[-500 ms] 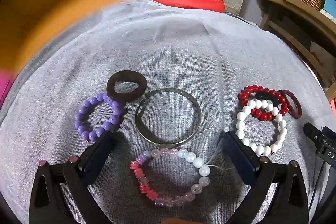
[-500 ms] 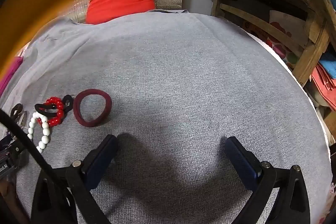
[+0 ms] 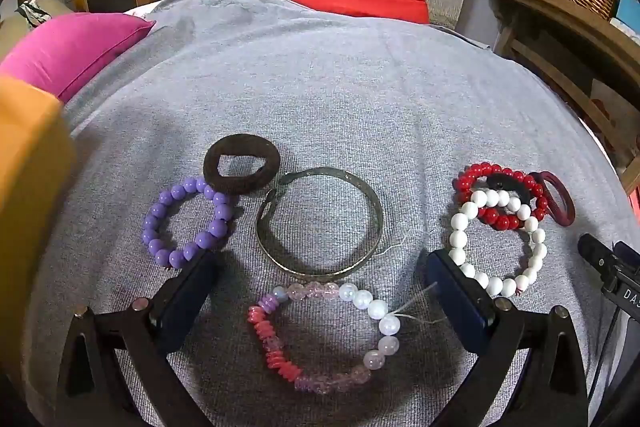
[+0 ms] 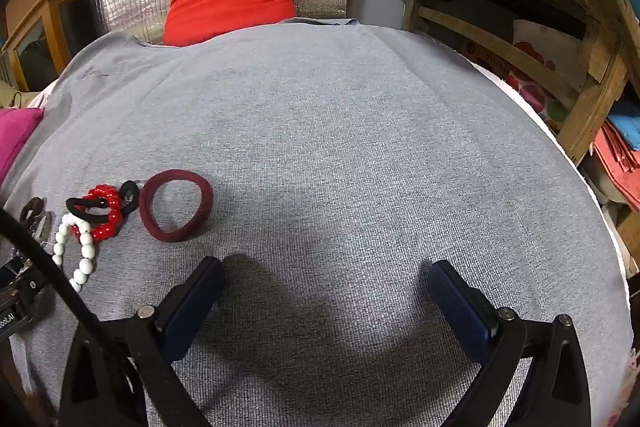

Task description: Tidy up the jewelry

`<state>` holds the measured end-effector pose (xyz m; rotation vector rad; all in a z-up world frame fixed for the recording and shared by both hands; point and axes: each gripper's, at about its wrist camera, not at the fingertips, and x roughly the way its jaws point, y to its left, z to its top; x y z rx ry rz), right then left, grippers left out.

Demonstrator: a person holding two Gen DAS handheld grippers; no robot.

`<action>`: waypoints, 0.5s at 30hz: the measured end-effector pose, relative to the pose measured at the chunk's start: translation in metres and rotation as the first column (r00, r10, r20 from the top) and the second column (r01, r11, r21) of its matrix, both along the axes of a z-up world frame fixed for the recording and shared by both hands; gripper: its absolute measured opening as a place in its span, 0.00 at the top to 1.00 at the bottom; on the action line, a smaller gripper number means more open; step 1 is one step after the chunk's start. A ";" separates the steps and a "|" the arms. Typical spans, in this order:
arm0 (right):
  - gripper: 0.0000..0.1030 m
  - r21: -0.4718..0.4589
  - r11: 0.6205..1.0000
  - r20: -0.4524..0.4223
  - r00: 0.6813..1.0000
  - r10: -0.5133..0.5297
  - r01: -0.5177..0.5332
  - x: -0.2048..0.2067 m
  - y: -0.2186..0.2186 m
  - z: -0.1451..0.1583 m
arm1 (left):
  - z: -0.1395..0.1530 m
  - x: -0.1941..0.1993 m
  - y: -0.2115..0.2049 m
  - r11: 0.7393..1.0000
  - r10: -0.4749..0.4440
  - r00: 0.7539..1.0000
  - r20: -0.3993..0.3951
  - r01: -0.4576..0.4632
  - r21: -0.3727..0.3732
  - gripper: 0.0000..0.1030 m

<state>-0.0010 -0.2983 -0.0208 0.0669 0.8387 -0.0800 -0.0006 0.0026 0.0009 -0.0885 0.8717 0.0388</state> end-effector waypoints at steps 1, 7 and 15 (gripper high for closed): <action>0.00 0.000 1.000 0.000 1.000 0.000 0.000 0.000 0.000 0.000 | 0.000 0.000 0.000 1.000 0.000 1.000 -0.001 0.000 0.000 0.00; 0.00 0.000 1.000 -0.001 1.000 0.000 0.000 0.001 0.001 -0.002 | 0.000 0.000 0.000 1.000 0.000 1.000 -0.002 0.000 0.001 0.00; 0.00 0.000 1.000 0.000 1.000 0.000 0.000 0.001 0.001 -0.002 | 0.001 0.001 0.000 1.000 0.001 1.000 -0.001 -0.001 0.002 0.00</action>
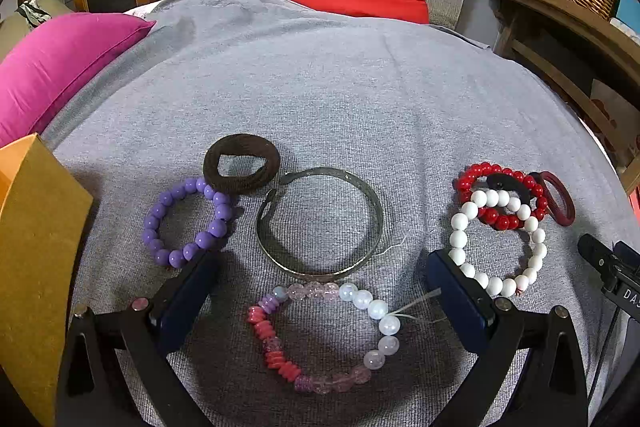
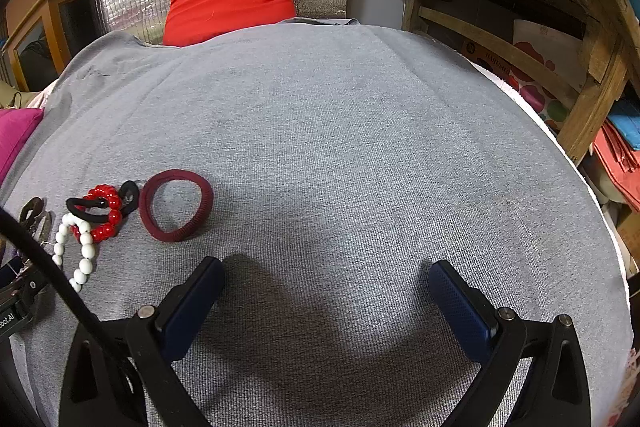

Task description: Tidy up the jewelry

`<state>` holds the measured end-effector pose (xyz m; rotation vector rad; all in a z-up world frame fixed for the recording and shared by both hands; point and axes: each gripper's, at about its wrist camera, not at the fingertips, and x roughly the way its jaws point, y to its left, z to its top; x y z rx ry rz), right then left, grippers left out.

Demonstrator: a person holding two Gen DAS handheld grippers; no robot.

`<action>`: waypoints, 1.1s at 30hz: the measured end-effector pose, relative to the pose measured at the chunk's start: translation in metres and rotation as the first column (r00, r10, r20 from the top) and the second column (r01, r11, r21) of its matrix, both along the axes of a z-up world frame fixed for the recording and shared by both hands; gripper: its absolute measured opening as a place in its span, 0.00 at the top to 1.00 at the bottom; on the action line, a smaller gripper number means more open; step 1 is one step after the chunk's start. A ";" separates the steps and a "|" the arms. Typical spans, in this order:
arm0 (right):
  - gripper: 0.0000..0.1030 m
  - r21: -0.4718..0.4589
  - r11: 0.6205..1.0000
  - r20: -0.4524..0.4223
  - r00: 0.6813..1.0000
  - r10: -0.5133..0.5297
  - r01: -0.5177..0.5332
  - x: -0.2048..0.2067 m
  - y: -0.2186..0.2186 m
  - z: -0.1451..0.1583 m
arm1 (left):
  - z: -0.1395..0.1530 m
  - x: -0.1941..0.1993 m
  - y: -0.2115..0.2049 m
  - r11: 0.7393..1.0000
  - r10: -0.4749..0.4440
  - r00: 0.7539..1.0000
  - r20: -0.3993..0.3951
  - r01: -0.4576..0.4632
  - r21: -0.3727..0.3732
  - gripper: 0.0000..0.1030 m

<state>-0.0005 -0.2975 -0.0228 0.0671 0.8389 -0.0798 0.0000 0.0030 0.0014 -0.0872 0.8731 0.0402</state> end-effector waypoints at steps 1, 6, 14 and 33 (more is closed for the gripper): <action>0.00 0.000 1.000 0.000 1.000 0.000 0.000 0.000 0.000 0.000 | 0.000 0.000 -0.001 1.000 0.000 1.000 0.000 0.000 0.000 0.00; 0.00 -0.001 1.000 0.001 1.000 0.000 0.000 0.000 0.000 0.000 | 0.000 0.000 -0.001 1.000 0.001 1.000 0.000 -0.001 0.001 0.00; 0.00 0.016 1.000 -0.023 1.000 -0.022 0.022 -0.008 0.001 0.002 | -0.001 0.000 -0.004 0.999 0.044 0.999 -0.005 -0.044 0.004 0.00; 0.00 0.167 0.955 0.020 0.969 0.246 -0.246 -0.077 0.011 0.075 | 0.101 -0.125 0.035 0.967 0.146 0.970 0.196 -0.182 0.180 0.00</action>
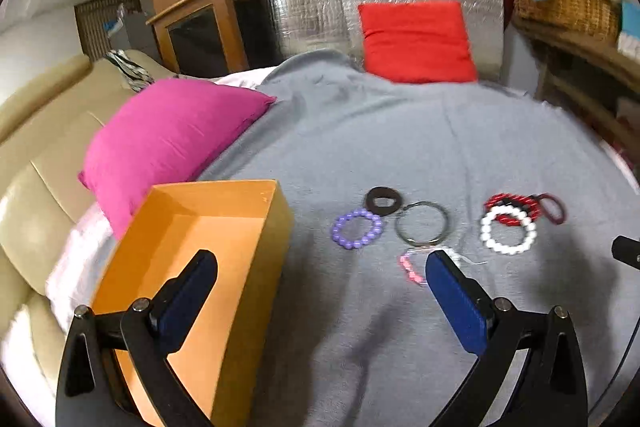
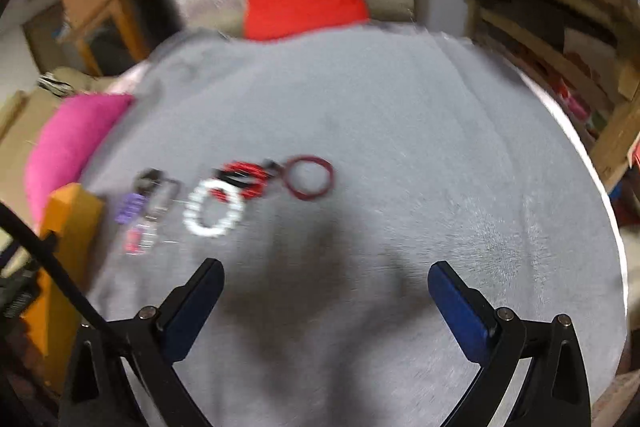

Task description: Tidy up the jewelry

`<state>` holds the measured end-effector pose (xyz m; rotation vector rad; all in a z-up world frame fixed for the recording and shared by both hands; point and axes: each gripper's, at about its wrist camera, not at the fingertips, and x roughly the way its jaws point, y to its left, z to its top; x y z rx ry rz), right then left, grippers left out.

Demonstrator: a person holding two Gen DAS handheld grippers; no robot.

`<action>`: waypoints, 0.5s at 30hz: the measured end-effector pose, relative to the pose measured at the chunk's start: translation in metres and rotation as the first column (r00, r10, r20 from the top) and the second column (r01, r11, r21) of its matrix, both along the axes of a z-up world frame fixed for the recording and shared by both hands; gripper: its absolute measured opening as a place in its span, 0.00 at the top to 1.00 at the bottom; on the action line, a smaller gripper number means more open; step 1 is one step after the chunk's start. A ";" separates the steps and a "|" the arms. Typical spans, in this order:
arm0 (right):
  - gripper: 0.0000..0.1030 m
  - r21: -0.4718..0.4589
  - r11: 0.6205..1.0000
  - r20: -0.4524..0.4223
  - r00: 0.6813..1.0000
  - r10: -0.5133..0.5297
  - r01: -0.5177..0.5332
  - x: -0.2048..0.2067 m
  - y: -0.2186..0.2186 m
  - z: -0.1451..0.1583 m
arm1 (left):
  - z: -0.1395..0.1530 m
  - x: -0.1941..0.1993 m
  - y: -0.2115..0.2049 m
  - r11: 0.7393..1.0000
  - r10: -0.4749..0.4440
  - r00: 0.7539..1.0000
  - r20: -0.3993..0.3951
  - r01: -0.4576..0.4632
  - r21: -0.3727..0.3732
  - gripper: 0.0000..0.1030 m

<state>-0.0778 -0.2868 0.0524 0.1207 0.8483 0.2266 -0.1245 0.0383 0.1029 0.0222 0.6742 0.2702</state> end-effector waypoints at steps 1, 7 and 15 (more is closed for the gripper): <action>0.00 0.011 1.000 0.013 1.000 0.013 -0.013 -0.005 0.002 0.006 | 0.001 0.001 0.003 1.000 -0.005 1.000 0.010 0.006 -0.017 0.00; 0.00 -0.005 0.999 0.123 0.991 0.046 -0.045 -0.031 0.033 0.035 | -0.002 0.006 -0.005 1.000 -0.007 1.000 0.022 0.007 0.024 0.00; 0.06 -0.011 0.998 0.053 0.997 0.063 -0.062 0.000 0.053 0.019 | -0.005 0.012 -0.004 1.000 0.004 1.000 0.020 -0.004 0.013 0.00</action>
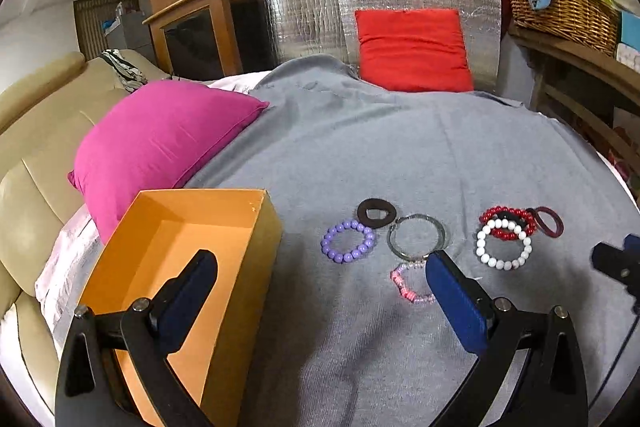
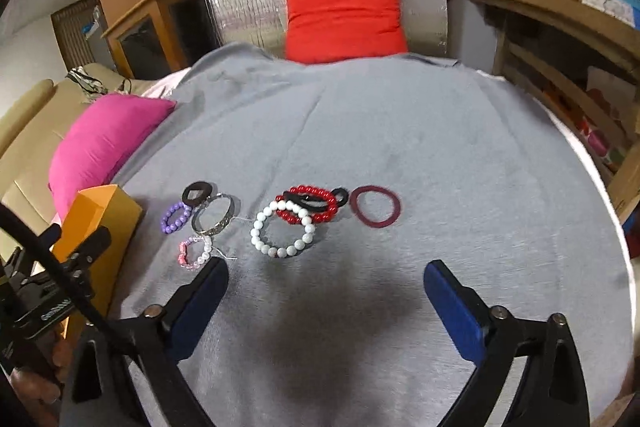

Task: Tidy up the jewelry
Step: 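Lower the right tool onto the white bead bracelet and close it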

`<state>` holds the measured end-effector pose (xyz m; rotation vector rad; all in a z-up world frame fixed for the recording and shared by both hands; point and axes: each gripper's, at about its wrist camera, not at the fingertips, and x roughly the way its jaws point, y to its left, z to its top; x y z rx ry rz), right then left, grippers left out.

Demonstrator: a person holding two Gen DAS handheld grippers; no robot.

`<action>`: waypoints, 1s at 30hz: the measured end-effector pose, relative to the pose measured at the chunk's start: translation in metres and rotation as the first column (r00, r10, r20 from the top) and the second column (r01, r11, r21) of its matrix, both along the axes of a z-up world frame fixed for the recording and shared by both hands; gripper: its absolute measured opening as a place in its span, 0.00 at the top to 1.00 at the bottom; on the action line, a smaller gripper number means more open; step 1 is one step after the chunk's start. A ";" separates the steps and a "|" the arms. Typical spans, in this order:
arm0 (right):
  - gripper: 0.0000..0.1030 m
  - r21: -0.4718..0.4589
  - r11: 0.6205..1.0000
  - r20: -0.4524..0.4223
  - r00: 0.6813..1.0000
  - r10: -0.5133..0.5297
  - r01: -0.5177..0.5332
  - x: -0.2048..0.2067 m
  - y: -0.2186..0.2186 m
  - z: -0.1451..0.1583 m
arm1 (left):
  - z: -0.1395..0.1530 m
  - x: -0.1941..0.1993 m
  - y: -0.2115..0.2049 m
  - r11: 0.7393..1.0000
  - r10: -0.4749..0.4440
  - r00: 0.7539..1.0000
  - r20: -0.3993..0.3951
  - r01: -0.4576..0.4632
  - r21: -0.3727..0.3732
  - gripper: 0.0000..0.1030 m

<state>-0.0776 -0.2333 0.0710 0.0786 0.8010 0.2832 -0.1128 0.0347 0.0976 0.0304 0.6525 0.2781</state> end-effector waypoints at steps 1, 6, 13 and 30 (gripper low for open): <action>0.07 0.004 1.000 -0.008 1.000 0.003 -0.003 0.003 0.003 -0.004 | 0.000 0.000 0.000 1.000 0.002 1.000 -0.001 -0.002 0.004 0.00; 0.09 0.025 1.000 -0.024 1.000 0.005 -0.004 0.008 0.009 -0.006 | -0.002 0.003 0.000 1.000 0.000 1.000 -0.003 0.000 -0.008 0.00; 0.22 0.055 0.998 -0.074 0.997 0.001 0.003 0.015 0.012 -0.015 | -0.004 0.006 -0.004 1.000 0.002 1.000 -0.010 -0.002 -0.007 0.00; 0.29 0.088 0.996 -0.123 0.992 -0.013 0.024 0.026 0.021 -0.023 | -0.003 0.010 -0.005 1.000 -0.005 1.000 -0.009 0.005 -0.022 0.00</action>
